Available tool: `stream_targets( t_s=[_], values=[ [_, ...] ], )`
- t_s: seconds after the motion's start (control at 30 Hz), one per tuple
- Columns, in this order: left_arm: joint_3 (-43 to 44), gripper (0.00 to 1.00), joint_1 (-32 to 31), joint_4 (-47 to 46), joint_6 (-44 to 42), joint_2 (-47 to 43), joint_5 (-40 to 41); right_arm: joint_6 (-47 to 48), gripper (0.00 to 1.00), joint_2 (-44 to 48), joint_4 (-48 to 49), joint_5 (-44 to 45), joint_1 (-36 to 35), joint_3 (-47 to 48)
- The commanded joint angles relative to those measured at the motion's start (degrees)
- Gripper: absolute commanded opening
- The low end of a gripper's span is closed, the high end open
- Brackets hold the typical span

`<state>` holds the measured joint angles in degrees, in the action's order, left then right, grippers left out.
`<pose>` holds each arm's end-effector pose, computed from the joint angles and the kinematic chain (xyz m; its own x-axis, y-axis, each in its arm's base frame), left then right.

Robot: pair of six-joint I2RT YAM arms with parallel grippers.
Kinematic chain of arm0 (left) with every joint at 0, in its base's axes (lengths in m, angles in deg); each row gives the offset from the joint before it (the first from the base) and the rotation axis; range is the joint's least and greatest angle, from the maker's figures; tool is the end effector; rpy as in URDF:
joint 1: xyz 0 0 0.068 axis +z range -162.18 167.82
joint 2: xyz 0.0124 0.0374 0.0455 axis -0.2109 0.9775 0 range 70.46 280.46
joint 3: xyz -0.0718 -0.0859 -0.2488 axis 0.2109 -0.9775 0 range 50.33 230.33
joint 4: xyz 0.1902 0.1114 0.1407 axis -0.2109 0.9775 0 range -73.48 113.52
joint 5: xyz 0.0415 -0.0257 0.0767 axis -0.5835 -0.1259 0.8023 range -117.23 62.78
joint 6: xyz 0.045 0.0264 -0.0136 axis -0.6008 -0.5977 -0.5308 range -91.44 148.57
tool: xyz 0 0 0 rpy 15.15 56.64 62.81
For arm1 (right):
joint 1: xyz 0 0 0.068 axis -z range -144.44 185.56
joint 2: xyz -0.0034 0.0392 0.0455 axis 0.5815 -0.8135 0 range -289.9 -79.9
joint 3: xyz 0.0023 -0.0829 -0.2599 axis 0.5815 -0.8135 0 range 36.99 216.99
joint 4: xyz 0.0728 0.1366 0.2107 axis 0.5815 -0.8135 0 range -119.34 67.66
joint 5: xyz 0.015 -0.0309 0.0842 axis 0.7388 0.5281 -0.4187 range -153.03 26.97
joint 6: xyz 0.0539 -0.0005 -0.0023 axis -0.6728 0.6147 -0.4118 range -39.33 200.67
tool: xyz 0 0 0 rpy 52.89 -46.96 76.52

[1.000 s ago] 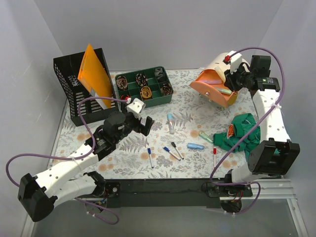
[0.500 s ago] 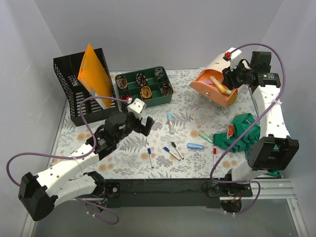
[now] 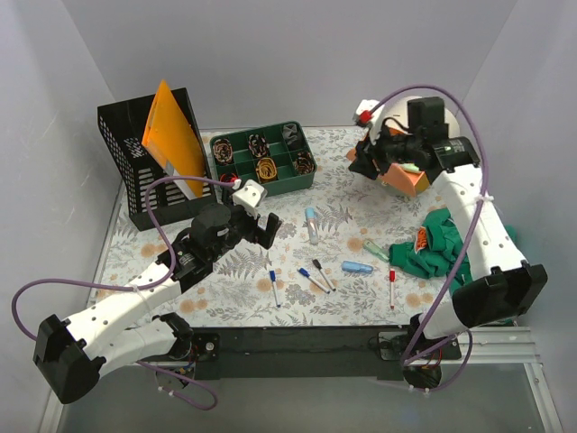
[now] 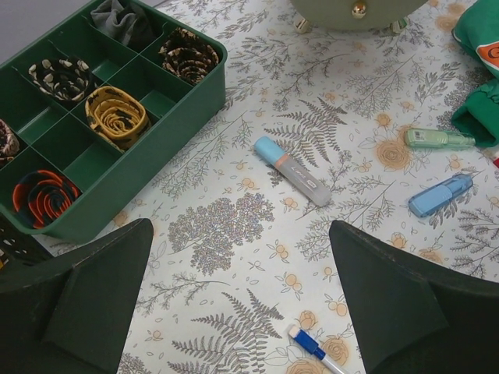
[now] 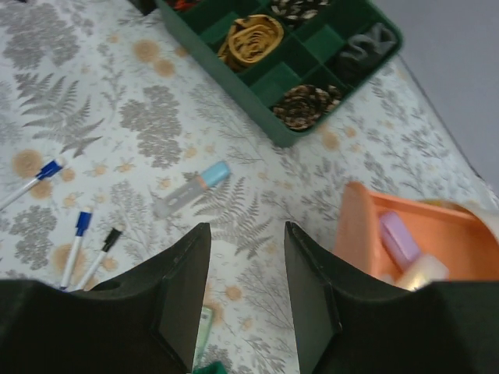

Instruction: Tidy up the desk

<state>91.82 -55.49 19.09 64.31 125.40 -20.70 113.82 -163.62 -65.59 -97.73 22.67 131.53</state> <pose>0.1671 -0.1519 0.3009 -0.5147 -0.3125 -0.7984 0.3714 0.7581 -0.5361 0.2955 0.0884 0.4253 -0.0814 -0.4798 -0.8736 -0.8316 0.5159 -0.2058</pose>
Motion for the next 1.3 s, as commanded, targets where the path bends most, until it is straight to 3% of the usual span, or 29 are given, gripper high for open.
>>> stream_targets(
  t_s=[0.0,0.13,0.33,0.7,1.27],
  values=[
    [0.3,0.98,0.1,-0.2,-0.6,-1.8,1.5,-2.4,0.52,-2.6,-1.1,-1.7,-6.8,-3.9],
    [-0.2,0.98,0.1,-0.8,-0.8,-3.2,3.0,-4.1,0.53,-7.9,0.6,4.9,-14.4,-6.7],
    [-0.4,0.98,0.1,-1.3,-0.9,-4.4,4.9,-10.2,0.57,-14.2,7.2,15.6,-20.4,-11.6],
    [-0.9,0.98,0.1,-2.0,-1.6,-4.9,6.0,-32.5,0.66,-23.2,21.2,36.7,-23.1,-16.3],
    [-0.9,0.98,0.1,-2.0,-2.1,-4.8,5.7,-35.3,0.62,-31.4,20.3,36.1,-23.6,-15.2]
  ],
)
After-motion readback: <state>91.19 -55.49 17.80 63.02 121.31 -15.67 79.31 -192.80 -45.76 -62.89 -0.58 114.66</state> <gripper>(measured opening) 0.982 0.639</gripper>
